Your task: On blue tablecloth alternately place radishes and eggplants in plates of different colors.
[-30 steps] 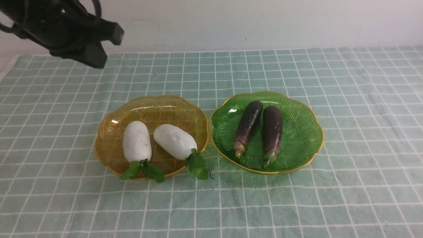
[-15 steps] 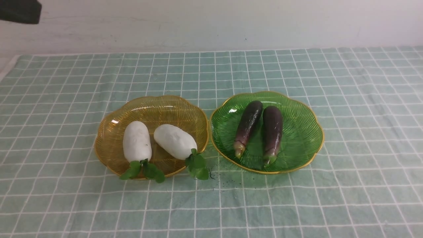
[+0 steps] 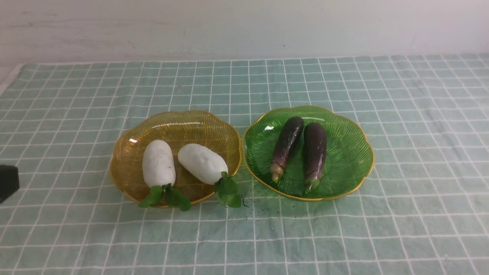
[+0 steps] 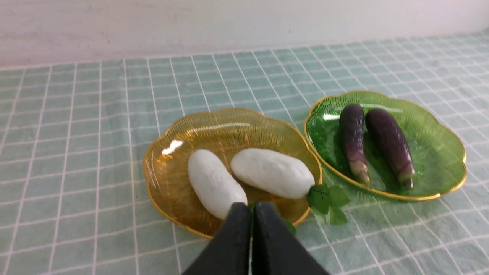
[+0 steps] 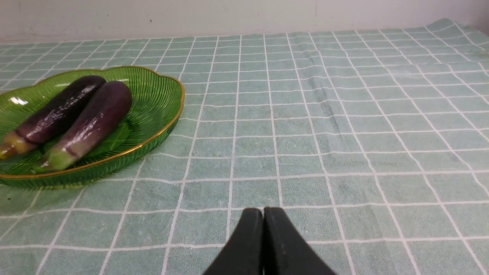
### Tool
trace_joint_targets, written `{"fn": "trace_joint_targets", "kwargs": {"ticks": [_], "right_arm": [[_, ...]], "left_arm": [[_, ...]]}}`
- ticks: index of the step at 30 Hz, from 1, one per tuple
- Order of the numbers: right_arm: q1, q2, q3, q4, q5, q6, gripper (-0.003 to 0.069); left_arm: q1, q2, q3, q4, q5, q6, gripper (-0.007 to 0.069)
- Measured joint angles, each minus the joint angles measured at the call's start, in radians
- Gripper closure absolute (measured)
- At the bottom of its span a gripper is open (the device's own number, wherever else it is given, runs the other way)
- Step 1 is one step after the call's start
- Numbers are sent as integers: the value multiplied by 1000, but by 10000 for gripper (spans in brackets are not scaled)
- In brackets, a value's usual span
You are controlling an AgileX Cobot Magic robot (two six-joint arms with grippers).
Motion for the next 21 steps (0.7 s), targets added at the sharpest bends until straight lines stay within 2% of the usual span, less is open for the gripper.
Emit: {"fn": "trace_joint_targets", "kwargs": {"ticks": [5,21], "right_arm": [[0,0,0,0,0,0,673],[0,0,0,0,0,0,673]], "left_arm": [[0,-96,78,0,-70,3,632],[0,-130,114,0,-42,3,632]]}}
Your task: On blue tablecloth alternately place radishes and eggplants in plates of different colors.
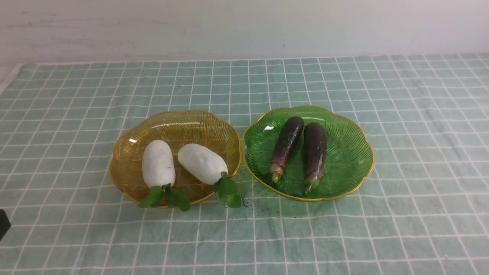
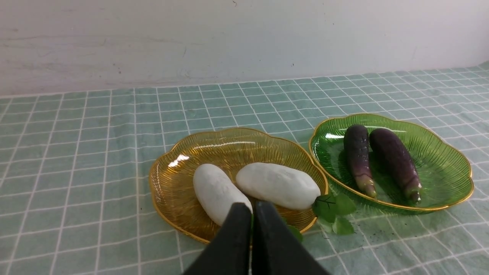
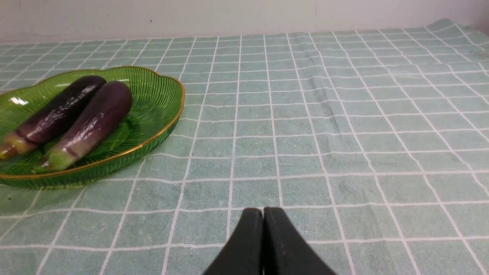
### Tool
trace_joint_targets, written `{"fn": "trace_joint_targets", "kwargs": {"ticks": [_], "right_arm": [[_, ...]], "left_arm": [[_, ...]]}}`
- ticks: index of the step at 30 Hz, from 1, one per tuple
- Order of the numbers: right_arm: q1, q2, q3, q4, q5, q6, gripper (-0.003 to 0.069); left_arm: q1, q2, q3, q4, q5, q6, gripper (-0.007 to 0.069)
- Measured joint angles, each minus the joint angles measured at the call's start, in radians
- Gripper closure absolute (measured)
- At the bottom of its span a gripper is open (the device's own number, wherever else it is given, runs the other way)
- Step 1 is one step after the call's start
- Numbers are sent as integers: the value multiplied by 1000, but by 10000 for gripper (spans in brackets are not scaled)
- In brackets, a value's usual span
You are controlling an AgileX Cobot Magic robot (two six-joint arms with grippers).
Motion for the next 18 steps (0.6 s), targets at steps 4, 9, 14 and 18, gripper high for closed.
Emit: {"fn": "trace_joint_targets", "kwargs": {"ticks": [4,9,14,18], "right_arm": [[0,0,0,0,0,0,673],[0,0,0,0,0,0,673],[0,0,0,0,0,0,673],[0,0,0,0,0,-1,673]], "left_arm": [[0,0,0,1,0,0,632],[0,-13,1,1,16,0,632],[0,-82,58,10,15,0,632],[0,-194,236,46,-59,0,632]]}}
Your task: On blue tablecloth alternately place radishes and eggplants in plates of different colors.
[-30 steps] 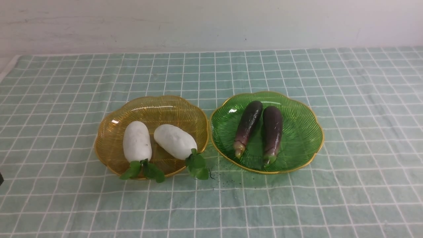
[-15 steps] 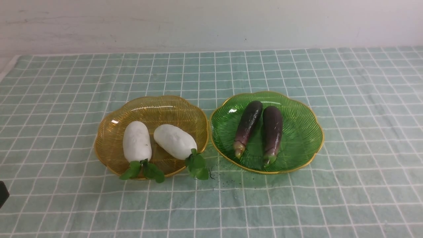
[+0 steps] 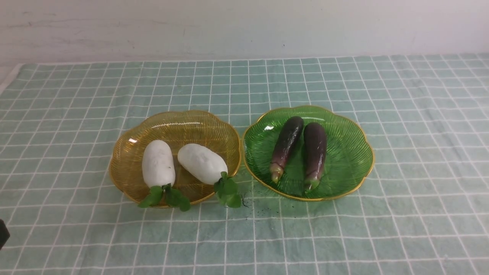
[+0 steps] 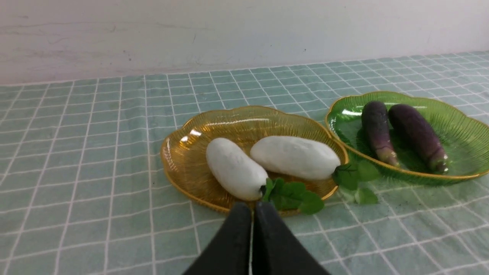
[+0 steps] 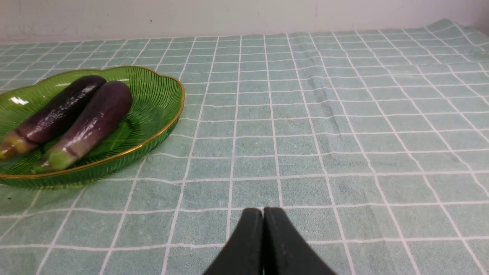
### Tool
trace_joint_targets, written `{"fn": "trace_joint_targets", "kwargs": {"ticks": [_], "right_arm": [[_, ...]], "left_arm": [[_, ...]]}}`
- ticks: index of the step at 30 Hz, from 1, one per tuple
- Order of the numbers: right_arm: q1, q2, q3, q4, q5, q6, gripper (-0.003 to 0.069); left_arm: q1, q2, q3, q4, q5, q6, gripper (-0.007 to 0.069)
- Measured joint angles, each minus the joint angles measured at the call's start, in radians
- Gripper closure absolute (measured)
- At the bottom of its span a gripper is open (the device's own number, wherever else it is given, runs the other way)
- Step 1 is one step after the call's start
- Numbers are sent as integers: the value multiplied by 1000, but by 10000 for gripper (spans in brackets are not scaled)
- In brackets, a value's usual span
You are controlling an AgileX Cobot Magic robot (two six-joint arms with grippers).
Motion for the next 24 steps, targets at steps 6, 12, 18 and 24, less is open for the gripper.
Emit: {"fn": "trace_joint_targets", "kwargs": {"ticks": [6,12,18,24], "right_arm": [[0,0,0,0,1,-1,673],[0,0,0,0,1,-1,673],[0,0,0,0,1,-1,673],[0,0,0,0,1,-1,673]], "left_arm": [[10,-6,172,42,-73,0,632],[31,-6,247,59,-124,0,632],[89,-6,251,60,-133,0,632],[115,-6,252,60,-124,0,632]]}}
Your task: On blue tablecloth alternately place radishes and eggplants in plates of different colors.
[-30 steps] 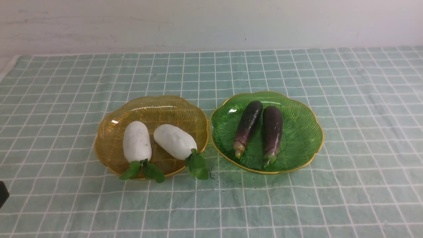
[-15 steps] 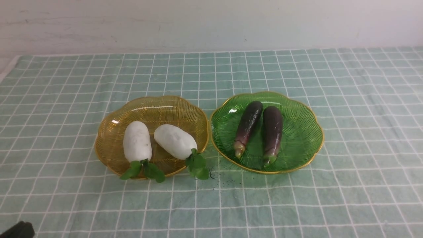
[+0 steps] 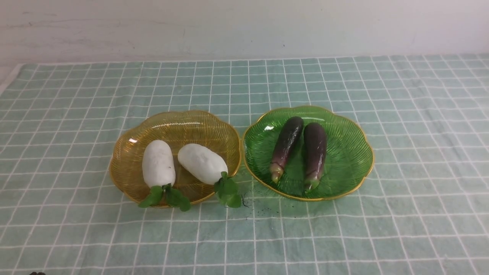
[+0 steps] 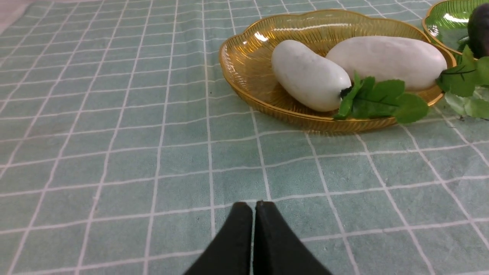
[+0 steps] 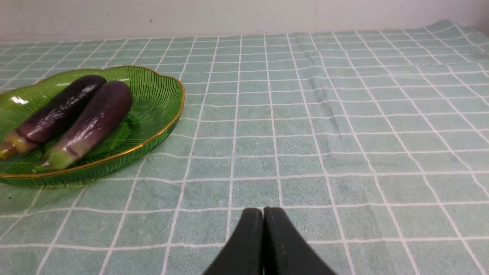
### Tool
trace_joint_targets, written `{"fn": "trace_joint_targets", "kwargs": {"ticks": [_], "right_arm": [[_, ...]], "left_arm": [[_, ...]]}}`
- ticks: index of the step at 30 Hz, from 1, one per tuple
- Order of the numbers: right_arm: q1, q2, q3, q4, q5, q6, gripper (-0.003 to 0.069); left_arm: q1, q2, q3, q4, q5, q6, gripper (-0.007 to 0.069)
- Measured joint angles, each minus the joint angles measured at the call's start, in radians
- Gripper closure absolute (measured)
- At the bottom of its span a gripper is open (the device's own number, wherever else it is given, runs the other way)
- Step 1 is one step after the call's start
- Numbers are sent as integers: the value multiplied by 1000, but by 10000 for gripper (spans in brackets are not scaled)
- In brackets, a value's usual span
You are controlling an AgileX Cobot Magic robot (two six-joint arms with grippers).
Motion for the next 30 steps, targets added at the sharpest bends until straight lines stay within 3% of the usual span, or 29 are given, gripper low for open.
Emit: {"fn": "trace_joint_targets", "kwargs": {"ticks": [30], "right_arm": [[0,0,0,0,0,-1,673]], "left_arm": [[2,0,0,0,15,0,632]]}}
